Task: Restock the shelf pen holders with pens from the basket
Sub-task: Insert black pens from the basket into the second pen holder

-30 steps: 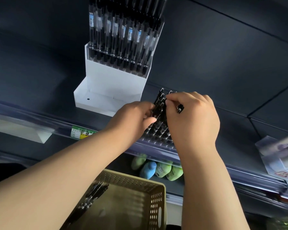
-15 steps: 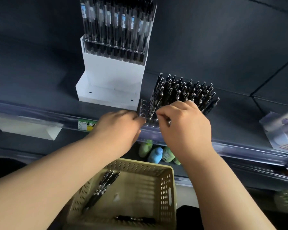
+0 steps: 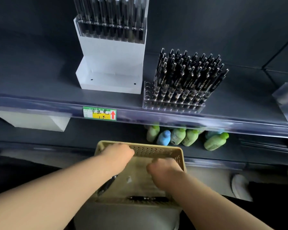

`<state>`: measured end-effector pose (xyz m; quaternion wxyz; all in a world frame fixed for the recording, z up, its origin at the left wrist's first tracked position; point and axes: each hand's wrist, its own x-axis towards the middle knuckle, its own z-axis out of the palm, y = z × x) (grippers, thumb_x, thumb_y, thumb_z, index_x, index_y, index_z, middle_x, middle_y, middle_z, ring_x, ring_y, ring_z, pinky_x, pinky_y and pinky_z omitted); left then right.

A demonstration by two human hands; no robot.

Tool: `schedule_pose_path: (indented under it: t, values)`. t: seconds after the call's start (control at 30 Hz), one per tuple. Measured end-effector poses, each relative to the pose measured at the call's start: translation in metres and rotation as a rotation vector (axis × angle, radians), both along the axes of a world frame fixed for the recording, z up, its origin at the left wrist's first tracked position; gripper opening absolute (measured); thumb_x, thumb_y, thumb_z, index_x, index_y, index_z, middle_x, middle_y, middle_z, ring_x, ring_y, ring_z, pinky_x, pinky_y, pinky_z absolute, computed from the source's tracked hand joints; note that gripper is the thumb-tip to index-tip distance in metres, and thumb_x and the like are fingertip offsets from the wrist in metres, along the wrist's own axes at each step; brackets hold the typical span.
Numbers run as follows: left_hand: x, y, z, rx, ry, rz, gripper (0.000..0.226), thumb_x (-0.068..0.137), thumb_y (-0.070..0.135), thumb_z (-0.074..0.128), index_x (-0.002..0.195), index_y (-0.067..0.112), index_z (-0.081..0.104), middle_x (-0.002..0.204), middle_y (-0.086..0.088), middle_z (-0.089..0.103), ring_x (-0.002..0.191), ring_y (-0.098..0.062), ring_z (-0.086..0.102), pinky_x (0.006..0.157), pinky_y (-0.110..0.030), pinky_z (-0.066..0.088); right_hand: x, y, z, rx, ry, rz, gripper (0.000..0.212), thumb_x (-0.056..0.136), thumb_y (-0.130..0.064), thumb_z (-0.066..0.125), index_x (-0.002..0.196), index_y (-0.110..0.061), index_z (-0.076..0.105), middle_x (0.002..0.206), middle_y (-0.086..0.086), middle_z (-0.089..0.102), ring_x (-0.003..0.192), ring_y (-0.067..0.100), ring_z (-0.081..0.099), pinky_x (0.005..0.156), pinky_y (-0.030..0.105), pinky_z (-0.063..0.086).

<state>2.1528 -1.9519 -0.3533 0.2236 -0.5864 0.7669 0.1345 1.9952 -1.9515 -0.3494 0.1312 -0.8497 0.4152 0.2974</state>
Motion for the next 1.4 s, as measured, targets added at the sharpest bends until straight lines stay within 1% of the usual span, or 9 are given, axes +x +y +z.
schedule_pose_path:
  t: [0.13, 0.27, 0.53, 0.73, 0.83, 0.93, 1.03, 1.2, 1.4]
  values:
    - [-0.003, 0.004, -0.043, 0.169, -0.083, 0.053, 0.034, 0.087, -0.002, 0.046, 0.117, 0.011, 0.056, 0.121, -0.01, 0.056, 0.11, -0.03, 0.055, 0.084, -0.035, 0.044, -0.008, 0.012, -0.045, 0.273, 0.2, -0.064, 0.038, 0.093, -0.008, 0.051, 0.131, -0.003, 0.049, 0.136, 0.016, 0.048, 0.125, 0.034, 0.046, 0.1, 0.04, 0.04]
    - [-0.011, 0.007, -0.076, 0.211, 0.011, 0.336, 0.043, 0.09, 0.004, 0.046, 0.132, 0.011, 0.041, 0.129, -0.009, 0.051, 0.115, -0.027, 0.053, 0.092, -0.036, 0.045, -0.006, 0.009, -0.086, 0.37, 0.237, -0.152, 0.041, 0.095, -0.01, 0.045, 0.136, -0.005, 0.046, 0.14, 0.015, 0.045, 0.129, 0.033, 0.043, 0.102, 0.044, 0.038]
    - [-0.02, -0.002, -0.093, 0.199, -0.028, 0.48, 0.052, 0.089, 0.008, 0.053, 0.136, 0.007, 0.03, 0.139, -0.012, 0.034, 0.125, -0.029, 0.046, 0.092, -0.038, 0.046, 0.005, 0.007, -0.099, 0.343, 0.101, -0.048, 0.041, 0.091, -0.016, 0.055, 0.131, -0.008, 0.05, 0.134, 0.014, 0.052, 0.122, 0.033, 0.05, 0.095, 0.041, 0.043]
    - [-0.023, 0.003, -0.099, 0.12, -0.08, 0.431, 0.037, 0.096, 0.013, 0.037, 0.132, 0.01, 0.037, 0.134, -0.011, 0.045, 0.117, -0.028, 0.051, 0.085, -0.036, 0.048, 0.028, 0.019, -0.097, 0.197, -0.018, 0.096, 0.036, 0.094, -0.014, 0.047, 0.13, -0.011, 0.045, 0.131, 0.011, 0.051, 0.116, 0.031, 0.053, 0.084, 0.041, 0.046]
    - [-0.024, 0.006, -0.095, 0.132, -0.025, 0.552, 0.037, 0.098, 0.027, 0.032, 0.131, 0.015, 0.044, 0.12, -0.007, 0.06, 0.107, -0.024, 0.058, 0.078, -0.031, 0.049, 0.036, 0.021, -0.098, 0.166, 0.038, 0.1, 0.04, 0.094, -0.011, 0.048, 0.133, -0.01, 0.043, 0.134, 0.011, 0.047, 0.119, 0.03, 0.048, 0.089, 0.042, 0.045]
    - [-0.019, 0.005, -0.085, 0.137, 0.045, 0.554, 0.043, 0.096, 0.025, 0.04, 0.138, 0.019, 0.031, 0.122, -0.006, 0.059, 0.108, -0.025, 0.058, 0.081, -0.034, 0.051, 0.033, 0.013, -0.089, 0.153, 0.02, -0.001, 0.041, 0.095, -0.015, 0.044, 0.135, -0.011, 0.036, 0.133, 0.012, 0.051, 0.12, 0.03, 0.05, 0.092, 0.041, 0.043]
    - [-0.009, 0.003, -0.069, 0.075, 0.157, 0.594, 0.04, 0.096, 0.024, 0.042, 0.134, 0.022, 0.033, 0.119, -0.006, 0.06, 0.107, -0.026, 0.059, 0.081, -0.033, 0.047, 0.025, 0.003, -0.073, 0.2, -0.041, -0.16, 0.038, 0.099, -0.021, 0.033, 0.136, -0.015, 0.028, 0.134, 0.014, 0.051, 0.121, 0.031, 0.05, 0.096, 0.04, 0.039]
    - [0.002, 0.012, -0.043, -0.048, 0.382, 0.626, 0.029, 0.094, 0.032, 0.048, 0.123, 0.034, 0.05, 0.113, 0.0, 0.063, 0.099, -0.024, 0.061, 0.081, -0.032, 0.052, 0.015, -0.007, -0.045, 0.201, -0.199, -0.29, 0.034, 0.101, -0.027, 0.032, 0.135, -0.026, 0.037, 0.134, 0.014, 0.046, 0.121, 0.034, 0.047, 0.1, 0.039, 0.039]
    - [0.01, 0.029, -0.016, -0.229, 0.566, 0.603, 0.025, 0.092, 0.032, 0.055, 0.117, 0.035, 0.057, 0.11, 0.007, 0.064, 0.096, -0.015, 0.059, 0.075, -0.024, 0.046, 0.015, -0.011, -0.018, 0.079, -0.187, -0.184, 0.036, 0.096, -0.014, 0.04, 0.131, -0.013, 0.05, 0.132, 0.013, 0.046, 0.122, 0.025, 0.044, 0.103, 0.032, 0.04]
